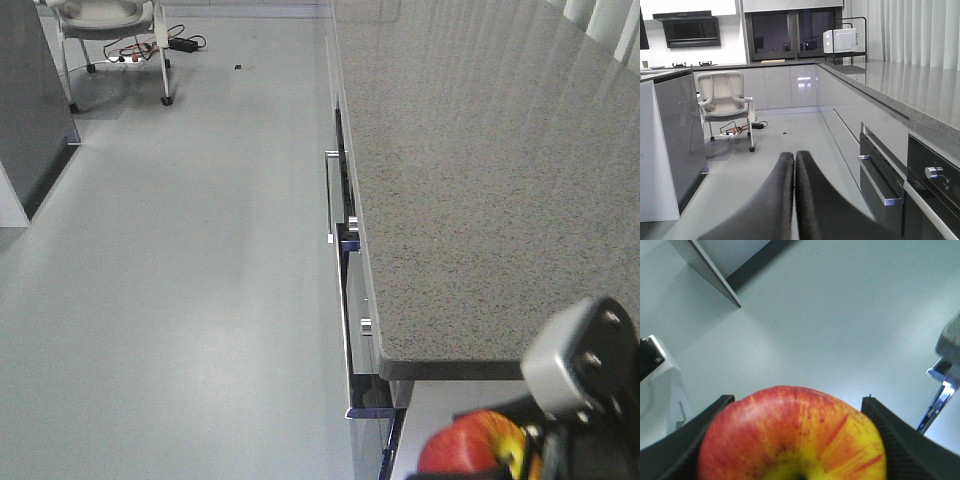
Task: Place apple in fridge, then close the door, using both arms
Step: 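Lift the apple off the countertop with the right gripper, then drive the base backward away from the counter holding the apple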
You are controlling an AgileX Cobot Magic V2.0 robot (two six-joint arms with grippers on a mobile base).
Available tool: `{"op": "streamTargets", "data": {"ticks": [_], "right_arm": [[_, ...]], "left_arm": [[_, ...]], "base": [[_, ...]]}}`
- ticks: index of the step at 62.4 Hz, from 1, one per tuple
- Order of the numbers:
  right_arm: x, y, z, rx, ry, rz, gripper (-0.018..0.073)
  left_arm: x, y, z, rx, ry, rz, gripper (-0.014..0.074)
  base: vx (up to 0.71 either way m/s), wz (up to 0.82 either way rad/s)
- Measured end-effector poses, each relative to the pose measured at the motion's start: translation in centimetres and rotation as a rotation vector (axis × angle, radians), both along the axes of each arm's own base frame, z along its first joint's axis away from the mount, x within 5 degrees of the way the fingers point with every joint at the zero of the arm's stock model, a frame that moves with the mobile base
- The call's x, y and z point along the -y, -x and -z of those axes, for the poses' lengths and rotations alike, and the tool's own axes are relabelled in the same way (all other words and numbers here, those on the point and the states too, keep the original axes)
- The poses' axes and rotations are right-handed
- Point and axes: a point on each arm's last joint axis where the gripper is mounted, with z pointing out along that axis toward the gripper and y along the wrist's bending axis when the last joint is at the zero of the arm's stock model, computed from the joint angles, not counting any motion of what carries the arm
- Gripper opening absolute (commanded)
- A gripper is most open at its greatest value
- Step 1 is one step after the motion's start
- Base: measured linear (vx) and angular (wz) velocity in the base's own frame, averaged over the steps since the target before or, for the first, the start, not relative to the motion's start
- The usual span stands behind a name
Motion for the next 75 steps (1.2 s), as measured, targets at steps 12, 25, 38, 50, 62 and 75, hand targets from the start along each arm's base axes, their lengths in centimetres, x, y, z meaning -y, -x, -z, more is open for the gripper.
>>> {"op": "streamTargets", "data": {"ticks": [12,25,38,50,62,75], "right_arm": [[1.4,2.9,0.0,-0.027,-0.028,-0.031,0.0363],[2.3,4.7,-0.6,-0.008,-0.057,-0.048,0.0363],[2.6,5.2,-0.8,0.012,-0.075,-0.051,0.0363],[2.6,5.2,-0.9,0.009,-0.079,-0.051,0.0363],[2.6,5.2,-0.9,0.008,-0.081,-0.052,0.0363],[2.5,5.2,-0.9,0.007,-0.082,-0.052,0.0363]], "left_arm": [[0.0,0.0,0.0,0.0,0.0,0.0,-0.0006],[0.0,0.0,0.0,0.0,0.0,0.0,-0.0006],[0.0,0.0,0.0,0.0,0.0,0.0,-0.0006],[0.0,0.0,0.0,0.0,0.0,0.0,-0.0006],[0.0,0.0,0.0,0.0,0.0,0.0,-0.0006],[0.0,0.0,0.0,0.0,0.0,0.0,-0.0006]], "base": [[0.0,0.0],[0.0,0.0],[0.0,0.0],[0.0,0.0],[0.0,0.0],[0.0,0.0]]}}
